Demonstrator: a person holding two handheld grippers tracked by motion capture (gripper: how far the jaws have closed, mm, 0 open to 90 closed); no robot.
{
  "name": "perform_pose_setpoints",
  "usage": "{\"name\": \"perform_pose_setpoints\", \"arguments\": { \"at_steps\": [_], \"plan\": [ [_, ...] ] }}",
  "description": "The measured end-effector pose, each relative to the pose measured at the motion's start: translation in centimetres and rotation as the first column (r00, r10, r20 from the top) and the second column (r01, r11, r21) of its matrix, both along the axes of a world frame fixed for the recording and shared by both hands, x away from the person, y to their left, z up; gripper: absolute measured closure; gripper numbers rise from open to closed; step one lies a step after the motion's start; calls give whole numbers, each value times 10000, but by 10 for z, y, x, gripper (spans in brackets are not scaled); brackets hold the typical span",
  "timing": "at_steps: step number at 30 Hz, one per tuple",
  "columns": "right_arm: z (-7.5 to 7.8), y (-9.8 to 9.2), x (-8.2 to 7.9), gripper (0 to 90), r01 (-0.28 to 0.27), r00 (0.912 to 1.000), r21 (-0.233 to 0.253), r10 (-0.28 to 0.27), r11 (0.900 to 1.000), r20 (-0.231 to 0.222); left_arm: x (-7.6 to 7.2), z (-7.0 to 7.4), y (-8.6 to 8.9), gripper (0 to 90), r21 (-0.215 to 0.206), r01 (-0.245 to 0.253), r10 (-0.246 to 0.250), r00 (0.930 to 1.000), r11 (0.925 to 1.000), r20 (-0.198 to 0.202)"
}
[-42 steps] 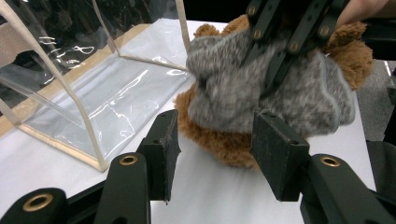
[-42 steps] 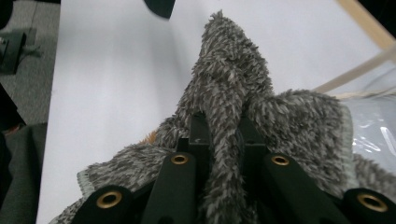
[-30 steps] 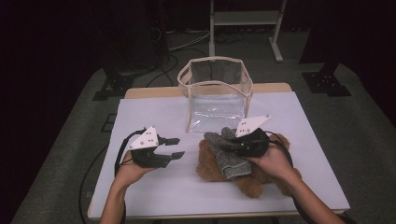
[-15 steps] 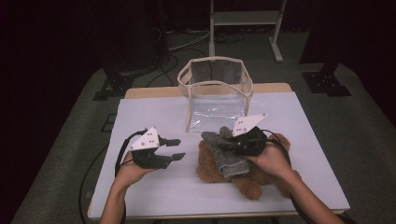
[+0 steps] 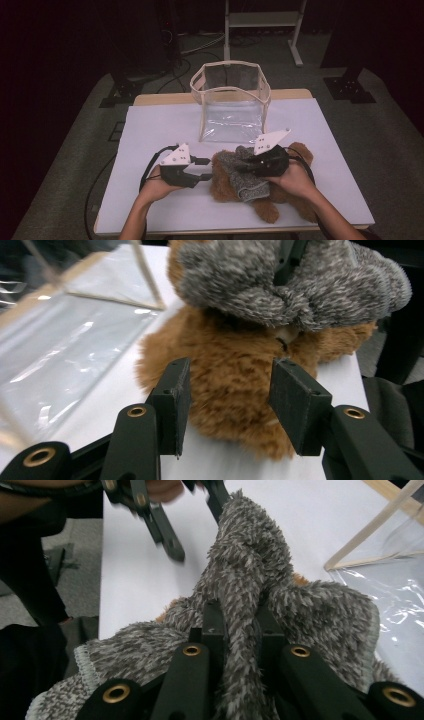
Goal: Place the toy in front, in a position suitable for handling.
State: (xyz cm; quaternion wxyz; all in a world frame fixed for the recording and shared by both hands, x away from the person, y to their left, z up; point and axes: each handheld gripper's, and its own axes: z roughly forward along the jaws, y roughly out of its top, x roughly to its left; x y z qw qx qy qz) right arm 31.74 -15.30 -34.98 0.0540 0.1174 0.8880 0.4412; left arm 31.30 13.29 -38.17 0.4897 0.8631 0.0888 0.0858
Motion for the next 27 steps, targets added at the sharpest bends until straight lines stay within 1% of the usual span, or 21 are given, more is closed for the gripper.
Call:
{"name": "perform_pose_setpoints", "arguments": {
  "at_steps": [4, 5, 8, 9, 10, 12, 14, 15, 16, 17, 19, 21, 23, 24, 25, 27],
  "plan": [
    [-2, 0, -5, 794, -125, 9999, 85, 125, 9999, -88, 1, -7, -14, 504, 40, 321, -320, 9993, 9995, -180],
    [-1, -1, -7, 794, -178, 9998, 61, 179, 9998, -45, 1, -7, -14, 504, 40, 321, -320, 9993, 9995, -180],
    [0, -5, -9, 794, -173, 9998, 29, 172, 9998, 36, 2, -14, -24, 504, 274, 554, -545, 9980, 9981, -328],
    [1, -7, -11, 794, -106, 9999, -15, 106, 9999, 28, 1, -15, -26, 504, 340, 562, -551, 9979, 9978, -327],
    [2, -11, -11, 793, -59, 9999, -103, 61, 9999, 134, 2, -16, -26, 504, 334, 563, -552, 9979, 9979, -330],
    [4, -19, -12, 794, 117, 9996, -251, -110, 9996, 264, 2, -16, -26, 504, 311, 563, -552, 9979, 9979, -349],
    [8, -32, -12, 793, 425, 9984, -325, -412, 9986, 375, 1, -16, -26, 505, 298, 571, -560, 9978, 9979, -364],
    [11, -42, -11, 793, 633, 9970, -302, -618, 9975, 458, 1, -17, -26, 504, 294, 574, -563, 9977, 9979, -366],
    [13, -48, -11, 793, 776, 9959, -309, -760, 9965, 488, 1, -17, -26, 504, 295, 578, -567, 9977, 9979, -370],
    [15, -58, -10, 793, 985, 9934, -392, -959, 9944, 636, 1, -17, -26, 504, 286, 574, -563, 9977, 9979, -374],
    [18, -72, -9, 793, 1330, 9886, -476, -1291, 9900, 774, 1, -17, -26, 504, 287, 565, -554, 9978, 9980, -377],
    [16, -85, -8, 793, 1540, 9862, -561, -1500, 9865, 701, 1, -16, -26, 504, 287, 563, -552, 9978, 9980, -374],
    [11, -91, -8, 793, 1630, 9851, -791, -1577, 9835, 693, 2, -16, -25, 504, 286, 579, -569, 9977, 9979, -375],
    [7, -93, -8, 793, 1654, 9852, -890, -1604, 9822, 612, 2, -17, -25, 504, 279, 592, -581, 9976, 9979, -387],
    [4, -94, -8, 793, 1656, 9855, -922, -1613, 9819, 526, 2, -16, -25, 504, 268, 613, -602, 9974, 9978, -406],
    [-5, -96, -9, 793, 1561, 9877, -744, -1551, 9849, 185, 2, -15, -25, 505, 284, 600, -589, 9975, 9978, -390]
  ]
}}
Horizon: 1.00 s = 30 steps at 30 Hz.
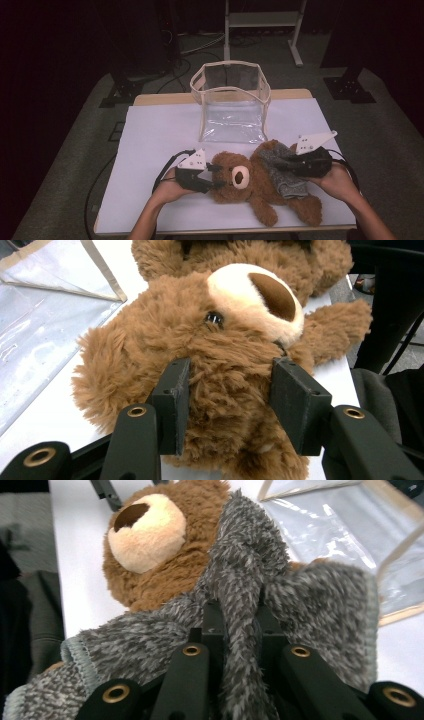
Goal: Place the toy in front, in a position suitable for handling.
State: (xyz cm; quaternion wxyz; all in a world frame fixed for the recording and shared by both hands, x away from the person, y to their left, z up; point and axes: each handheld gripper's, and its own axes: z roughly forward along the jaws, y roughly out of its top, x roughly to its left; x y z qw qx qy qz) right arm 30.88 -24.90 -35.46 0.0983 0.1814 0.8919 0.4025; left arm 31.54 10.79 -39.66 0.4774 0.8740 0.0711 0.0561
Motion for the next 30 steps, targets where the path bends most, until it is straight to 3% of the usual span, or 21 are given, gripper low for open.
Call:
{"name": "perform_pose_setpoints", "arguments": {
  "at_steps": [6, 9, 12, 15, 23, 28, 30],
  "plan": [
    [-13, 11, -9, 796, -485, 9980, 568, 507, 9972, -367, 1, 11, 0, 480, -412, -86, 92, 9999, 9991, 129],
    [-17, 27, -16, 797, -918, 9953, 431, 930, 9948, -273, 0, 15, -7, 480, -489, 117, -112, 9999, 9987, 112],
    [-20, 42, -22, 796, -1229, 9924, 63, 1229, 9924, 55, 0, 12, -16, 480, -169, 298, -297, 9995, 9994, 82],
    [-17, 40, -23, 796, -1137, 9932, 16, 1136, 9935, 255, 0, 7, -17, 479, -301, 259, -261, 9996, 9992, -65],
    [-8, 0, -23, 795, -378, 9987, 467, 361, 9982, 353, -2, 5, -18, 486, -128, 231, -231, 9997, 9997, -23],
    [-3, -42, -26, 793, 718, 9959, 361, -737, 9968, 529, -4, 5, -18, 485, -29, 278, -278, 9996, 9996, 5],
    [3, -61, -27, 793, 1087, 9922, 714, -1127, 9915, 539, -5, 5, -18, 486, 6, 286, -286, 9996, 9996, 9]
  ]
}}
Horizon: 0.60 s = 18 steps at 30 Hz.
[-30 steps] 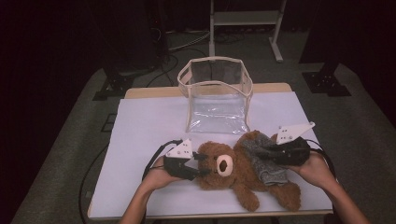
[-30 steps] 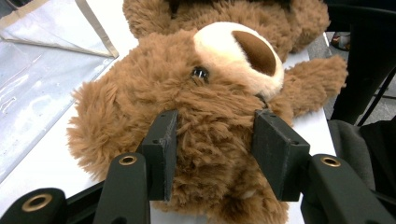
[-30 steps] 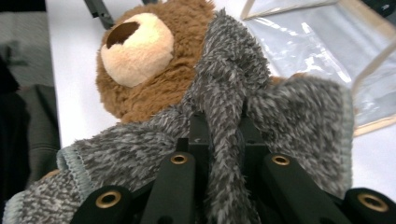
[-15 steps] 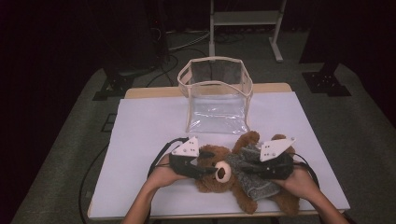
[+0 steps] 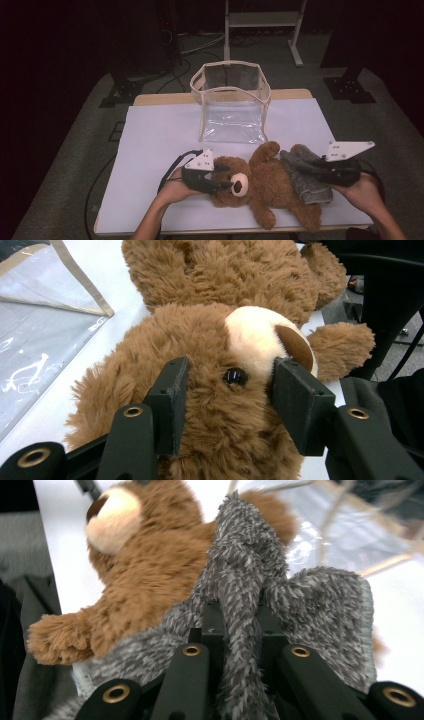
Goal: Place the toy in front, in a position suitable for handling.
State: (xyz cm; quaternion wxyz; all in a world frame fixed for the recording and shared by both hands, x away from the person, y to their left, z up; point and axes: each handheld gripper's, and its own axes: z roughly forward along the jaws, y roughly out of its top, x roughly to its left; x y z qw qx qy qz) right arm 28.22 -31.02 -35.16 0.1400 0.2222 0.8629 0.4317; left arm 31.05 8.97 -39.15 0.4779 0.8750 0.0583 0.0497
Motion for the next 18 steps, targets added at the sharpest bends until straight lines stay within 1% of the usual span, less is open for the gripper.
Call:
{"name": "perform_pose_setpoints", "arguments": {
  "at_steps": [2, 4, 6, 9, 10, 11, 13, 16, 17, 18],
  "plan": [
    [3, -7, 0, 792, 4, 10000, 287, -4, 9996, -2, 0, 0, 0, 485, -3, 10, -10, 10000, 10000, -2],
    [4, -5, 2, 791, -143, 9999, 469, 144, 9988, -32, -1, 0, 0, 485, -12, 8, -8, 10000, 10000, -7],
    [1, 3, 5, 790, -385, 9992, 502, 390, 9980, -101, -1, 0, 0, 485, -29, 10, -10, 10000, 10000, -19],
    [-10, 21, 11, 789, -767, 9962, 377, 782, 9963, -392, -2, 0, 1, 483, -49, 8, -8, 10000, 10000, -36],
    [-17, 28, 13, 790, -897, 9946, 414, 916, 9951, -482, -2, 1, 2, 479, -21, 11, -11, 10000, 10000, -12],
    [-21, 32, 13, 791, -938, 9936, 617, 974, 9937, -567, -1, 2, 4, 474, -79, -25, 25, 10000, 10000, -47],
    [-26, 38, 12, 794, -1051, 9921, 757, 1097, 9916, -602, 0, 5, 6, 467, -201, -69, 66, 9999, 9998, -128],
    [-28, 41, 6, 797, -1157, 9915, 794, 1199, 9901, -500, 4, 9, 7, 427, -395, -389, 387, 9992, 9985, -74],
    [-29, 43, 3, 798, -1221, 9909, 790, 1261, 9894, -479, 4, 9, 7, 423, -395, -389, 387, 9992, 9985, -74],
    [-31, 45, 0, 798, -1298, 9900, 821, 1338, 9881, -450, 5, 10, 3, 423, -521, -316, 309, 9994, 9981, -143]
  ]
}}
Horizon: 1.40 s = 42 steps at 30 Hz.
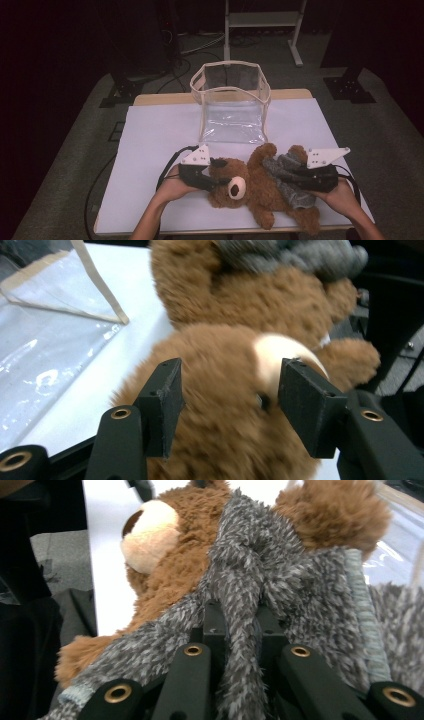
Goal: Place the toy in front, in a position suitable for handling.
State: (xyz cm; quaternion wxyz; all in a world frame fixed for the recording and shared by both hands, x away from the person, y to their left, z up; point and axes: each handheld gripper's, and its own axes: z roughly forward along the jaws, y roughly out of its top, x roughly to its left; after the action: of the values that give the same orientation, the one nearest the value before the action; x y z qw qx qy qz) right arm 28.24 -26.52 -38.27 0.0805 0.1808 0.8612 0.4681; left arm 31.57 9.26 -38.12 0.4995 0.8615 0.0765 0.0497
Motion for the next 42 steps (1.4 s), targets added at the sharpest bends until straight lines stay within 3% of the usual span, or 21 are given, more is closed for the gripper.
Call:
{"name": "perform_pose_setpoints", "arguments": {
  "at_steps": [4, 7, 11, 13, 15, 18, 25, 29, 32, 34, 36, 37, 38, 40, 42],
  "plan": [
    [-1, 3, -8, 798, -45, 9999, -119, 47, 9999, 156, -1, -2, -7, 440, 67, 289, -288, 9993, 9996, -228],
    [9, -1, -9, 795, 12, 9994, -364, 0, 9993, 333, -3, -3, -6, 474, 276, 371, -363, 9989, 9989, -297],
    [27, -5, 0, 794, 250, 9977, -228, -235, 9994, 641, -7, -3, -8, 482, 462, 531, -522, 9984, 9975, -217],
    [32, -5, 8, 794, 283, 9979, -40, -280, 9996, 586, -8, -3, -9, 482, 455, 559, -549, 9982, 9974, -229],
    [27, -2, 16, 794, 255, 9993, -77, -253, 9996, 278, -8, -4, -8, 481, 354, 498, -490, 9985, 9981, -237],
    [9, 10, 16, 797, 55, 10000, -207, -57, 9998, -76, -9, -3, -4, 469, 307, 483, -480, 9988, 9984, -115],
    [0, 11, -5, 802, 37, 9995, -211, -30, 9998, 322, -1, 8, 10, 363, 147, -11, 11, 10000, 9999, -37],
    [-2, 10, -13, 803, 4, 9991, -201, 4, 9998, 431, 3, 7, 12, 315, 92, -34, 36, 9997, 10000, -254],
    [-4, 8, -17, 803, -19, 9989, -104, 24, 9999, 465, 7, -1, 7, 272, 338, 109, -83, 9971, 9994, -756],
    [-5, 7, -19, 804, -38, 9989, -28, 39, 10000, 472, 9, -7, 2, 233, 396, 162, -112, 9922, 9991, -1239],
    [-6, 6, -20, 804, -63, 9989, 3, 63, 10000, 456, 13, -12, -1, 222, 103, 274, -251, 9837, 9996, -1780],
    [-7, 5, -21, 804, -66, 9990, 22, 65, 10000, 439, 13, -12, -1, 214, 103, 274, -251, 9837, 9996, -1780],
    [-7, 5, -22, 804, -62, 9990, 54, 59, 10000, 433, 15, -15, -4, 212, -64, 371, -377, 9783, 9993, -2036],
    [-8, 4, -22, 804, -71, 9991, 83, 67, 9999, 418, 16, -17, -8, 213, -67, 424, -428, 9743, 9991, -2213],
    [-7, 5, -21, 804, -78, 9991, 85, 74, 9999, 413, 16, -17, -12, 273, 81, 590, -558, 9739, 9982, -2202]
  ]
}}
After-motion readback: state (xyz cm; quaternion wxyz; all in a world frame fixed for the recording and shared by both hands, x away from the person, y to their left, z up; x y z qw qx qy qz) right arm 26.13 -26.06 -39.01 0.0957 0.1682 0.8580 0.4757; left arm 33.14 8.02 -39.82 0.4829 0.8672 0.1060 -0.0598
